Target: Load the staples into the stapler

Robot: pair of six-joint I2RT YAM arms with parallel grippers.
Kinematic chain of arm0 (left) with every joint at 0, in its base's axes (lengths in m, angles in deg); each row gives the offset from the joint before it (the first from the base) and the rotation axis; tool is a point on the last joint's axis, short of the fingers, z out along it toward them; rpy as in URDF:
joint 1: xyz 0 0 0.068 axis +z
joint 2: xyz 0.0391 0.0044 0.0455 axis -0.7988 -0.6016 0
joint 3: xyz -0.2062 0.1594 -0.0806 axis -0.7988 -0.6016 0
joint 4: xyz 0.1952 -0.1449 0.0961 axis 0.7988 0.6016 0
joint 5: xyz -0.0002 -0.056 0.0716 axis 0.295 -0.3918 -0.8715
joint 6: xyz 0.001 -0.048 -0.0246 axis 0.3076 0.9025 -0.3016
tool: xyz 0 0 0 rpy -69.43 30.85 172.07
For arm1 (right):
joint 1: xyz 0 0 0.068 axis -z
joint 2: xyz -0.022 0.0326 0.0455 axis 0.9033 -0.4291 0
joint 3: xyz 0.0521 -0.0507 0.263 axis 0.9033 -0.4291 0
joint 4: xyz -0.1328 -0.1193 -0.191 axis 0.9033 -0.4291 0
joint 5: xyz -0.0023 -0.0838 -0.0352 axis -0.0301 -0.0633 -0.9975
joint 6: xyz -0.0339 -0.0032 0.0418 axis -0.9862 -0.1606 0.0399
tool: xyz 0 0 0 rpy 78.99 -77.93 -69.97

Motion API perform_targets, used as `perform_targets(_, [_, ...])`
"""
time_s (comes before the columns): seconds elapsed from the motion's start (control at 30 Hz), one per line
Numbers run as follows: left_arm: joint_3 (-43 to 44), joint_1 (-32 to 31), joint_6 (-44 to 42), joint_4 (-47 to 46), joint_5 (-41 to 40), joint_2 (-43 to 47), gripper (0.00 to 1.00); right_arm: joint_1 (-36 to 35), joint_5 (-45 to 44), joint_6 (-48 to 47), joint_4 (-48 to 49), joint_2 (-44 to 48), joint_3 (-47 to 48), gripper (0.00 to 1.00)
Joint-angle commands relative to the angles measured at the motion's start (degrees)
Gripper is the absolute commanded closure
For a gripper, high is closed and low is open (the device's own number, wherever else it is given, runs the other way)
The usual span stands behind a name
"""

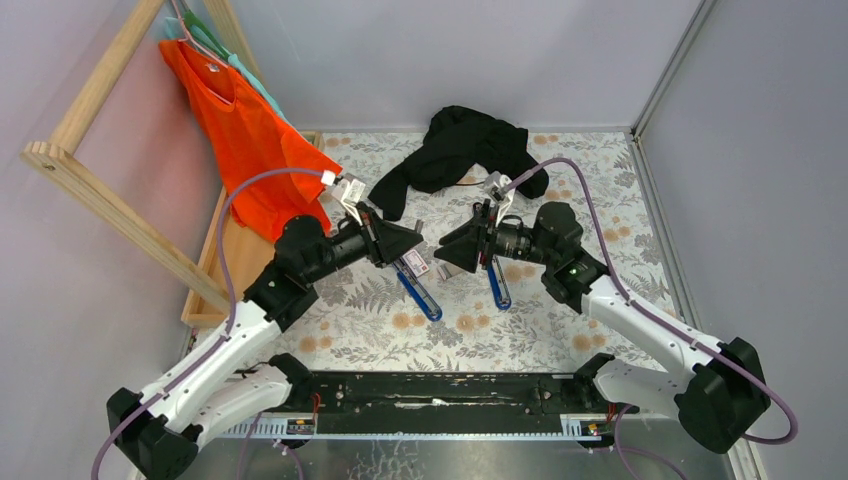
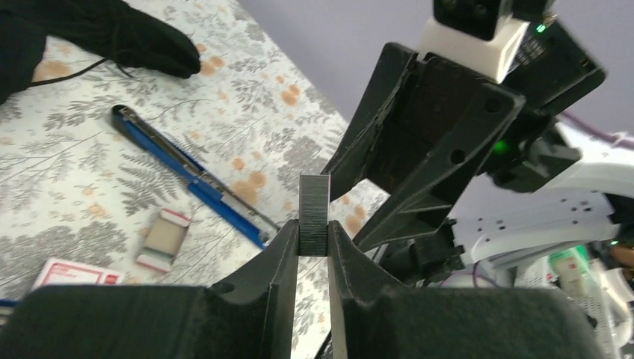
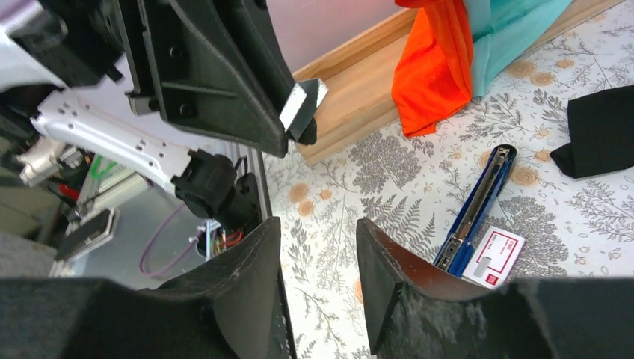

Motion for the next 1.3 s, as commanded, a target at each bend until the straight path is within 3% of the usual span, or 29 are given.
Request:
perform_targets(0.0, [7.41, 0.01, -15.38, 21.69, 1.43, -1.05, 0.79, 0.28, 6.07, -10.81, -10.32, -0.03, 5.81, 0.50])
perform_targets(0.23, [15.66, 0.04, -25.51, 33.86, 7.97, -4.86, 0.79, 0.28, 8.04, -19.19, -15.13, 0.29, 9.17, 0.48])
perform_targets(0.37, [18.61, -0.06, -29.57, 37.90, 11.50, -6.94, 0.79, 0.26, 9.95, -23.72, -14.89, -0.73, 10.39, 0.33])
perform_targets(0.57, [21.87, -0.02, -33.32, 40.88, 16.10, -9.48, 0.79, 0.26, 20.17, -32.59, -14.63, -4.36, 13.05, 0.28])
perform_targets(0.7, [22.71, -0.07, -34.33, 41.41, 16.65, -9.95, 0.79, 0.26, 25.35, -35.77, -17.59, -7.43, 16.87, 0.28])
perform_targets(1.27, [23.67, -0.20, -34.89, 42.02, 18.71, -11.63, 0.79, -0.75, 27.57, -38.01, -27.36, -13.13, 23.26, 0.38])
